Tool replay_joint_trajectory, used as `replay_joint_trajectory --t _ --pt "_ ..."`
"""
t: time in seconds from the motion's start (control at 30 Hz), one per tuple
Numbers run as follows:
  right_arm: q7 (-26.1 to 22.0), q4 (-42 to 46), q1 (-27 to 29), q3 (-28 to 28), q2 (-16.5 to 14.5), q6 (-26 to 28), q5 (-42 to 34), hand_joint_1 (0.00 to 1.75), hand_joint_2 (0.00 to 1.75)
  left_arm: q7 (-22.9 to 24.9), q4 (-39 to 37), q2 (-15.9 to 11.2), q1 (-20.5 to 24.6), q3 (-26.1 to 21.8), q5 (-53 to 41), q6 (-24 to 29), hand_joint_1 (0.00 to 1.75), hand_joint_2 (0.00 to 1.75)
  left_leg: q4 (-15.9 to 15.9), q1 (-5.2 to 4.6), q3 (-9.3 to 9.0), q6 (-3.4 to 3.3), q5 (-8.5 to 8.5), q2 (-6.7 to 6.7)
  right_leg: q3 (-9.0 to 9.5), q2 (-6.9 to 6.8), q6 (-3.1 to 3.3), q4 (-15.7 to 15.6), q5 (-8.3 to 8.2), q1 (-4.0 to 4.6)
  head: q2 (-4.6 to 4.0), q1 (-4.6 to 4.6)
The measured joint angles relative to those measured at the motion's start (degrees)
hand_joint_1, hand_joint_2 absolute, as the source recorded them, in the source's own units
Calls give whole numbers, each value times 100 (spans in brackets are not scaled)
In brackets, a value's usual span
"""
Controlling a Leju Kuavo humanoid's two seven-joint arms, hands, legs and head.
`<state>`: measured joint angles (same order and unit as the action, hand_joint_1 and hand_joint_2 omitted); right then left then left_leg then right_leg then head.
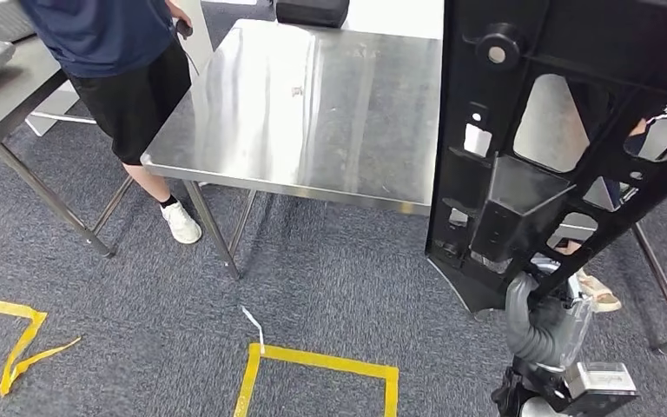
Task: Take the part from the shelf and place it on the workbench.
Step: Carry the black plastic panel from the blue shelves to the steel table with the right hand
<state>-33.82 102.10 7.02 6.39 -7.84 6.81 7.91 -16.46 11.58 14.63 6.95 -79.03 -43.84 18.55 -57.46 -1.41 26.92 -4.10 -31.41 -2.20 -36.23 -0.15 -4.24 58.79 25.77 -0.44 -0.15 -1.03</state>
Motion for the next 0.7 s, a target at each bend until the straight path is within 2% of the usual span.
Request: replay_joint_trajectory --t 0.03,0.1,0.17,0.23,0.27,0.3,0.33,0.37,0.4,0.43,0.47,0.5,0.53,0.6,0.63,0.67,0.7 --pt "9 0 -8 1 2 1 23 175 175 -2 0 7 4 0 6 -1 0 175 -23 -4 -54 25 -28 5 63 3 96 -34 -33 9 0 -1" --pt "17 -1 -24 -2 6 7 51 175 175 -4 1 16 13 0 9 -2 0 175 -200 -1 -72 65 -32 42 227 16 246 -100 -51 -43 0 3" --pt "24 -2 -42 -7 4 13 58 175 175 -4 1 21 30 1 9 -4 0 175 -720 30 215 126 -79 94 407 8 339 -141 4 -109 0 -11" --pt "34 -4 -55 -14 3 22 78 175 175 -4 0 22 32 2 8 -7 0 175 -1376 106 720 234 -323 132 517 2 360 -158 101 -141 0 -27" --pt "39 -8 -54 -15 3 34 97 175 175 -4 0 22 24 2 6 -6 0 175 -1551 154 937 291 -483 143 572 5 339 -162 156 -167 0 -26" --pt "47 -11 -50 -16 4 48 121 175 175 -7 0 21 16 2 4 -3 0 175 -1597 208 1102 354 -593 160 638 10 303 -163 220 -202 0 -26" --pt "56 -15 -44 -19 4 65 145 175 175 -12 0 20 11 2 1 8 0 175 -1477 262 1175 412 -578 179 714 17 261 -163 286 -248 0 -27" --pt "69 -17 -37 -22 4 83 170 175 175 -15 0 20 7 2 -2 27 0 175 -1220 317 1173 474 -414 202 797 23 211 -162 355 -297 0 -27" --pt "83 -19 -31 -28 5 99 196 175 175 1 -2 21 4 2 -9 55 0 175 -870 376 1120 544 -93 234 869 24 148 -165 430 -326 0 -31" --pt "99 -20 -25 -37 7 115 219 175 175 32 -6 21 3 3 -16 81 0 175 -575 412 1070 590 193 300 952 24 86 -164 509 -351 0 -49" --pt "112 -22 -22 -45 9 130 238 175 175 74 -9 17 3 4 -21 88 0 175 -373 425 1025 603 413 358 1019 17 21 -186 583 -347 0 -70" --pt "129 -24 -21 -55 11 138 258 175 175 122 -12 10 2 5 -25 82 0 175 -270 420 1002 579 540 396 1105 9 -56 -215 620 -332 0 -77" --pt "145 -27 -20 -67 14 144 273 175 175 152 -11 -3 2 6 -22 62 0 175 -270 393 998 512 520 413 1185 3 -128 -237 622 -327 0 -82" --pt "173 -33 -22 -92 20 147 295 175 175 186 -6 -29 -1 7 -16 20 0 175 -245 357 884 352 515 337 1270 -15 -240 -221 570 -344 1 -44" --pt "179 -39 -23 -106 23 147 301 175 175 192 -3 -40 -3 8 -16 12 0 175 -230 343 813 286 506 311 1202 -18 -257 -78 556 -353 1 -27" --pt "183 -45 -25 -119 28 147 303 175 175 196 -2 -50 -3 8 -17 7 0 175 -214 326 736 227 491 284 1038 -21 -238 199 577 -354 1 0" --pt "183 -52 -24 -128 35 150 303 175 175 197 -1 -57 -5 9 -19 8 0 175 -198 302 686 179 456 265 774 -18 -193 589 647 -326 2 27"
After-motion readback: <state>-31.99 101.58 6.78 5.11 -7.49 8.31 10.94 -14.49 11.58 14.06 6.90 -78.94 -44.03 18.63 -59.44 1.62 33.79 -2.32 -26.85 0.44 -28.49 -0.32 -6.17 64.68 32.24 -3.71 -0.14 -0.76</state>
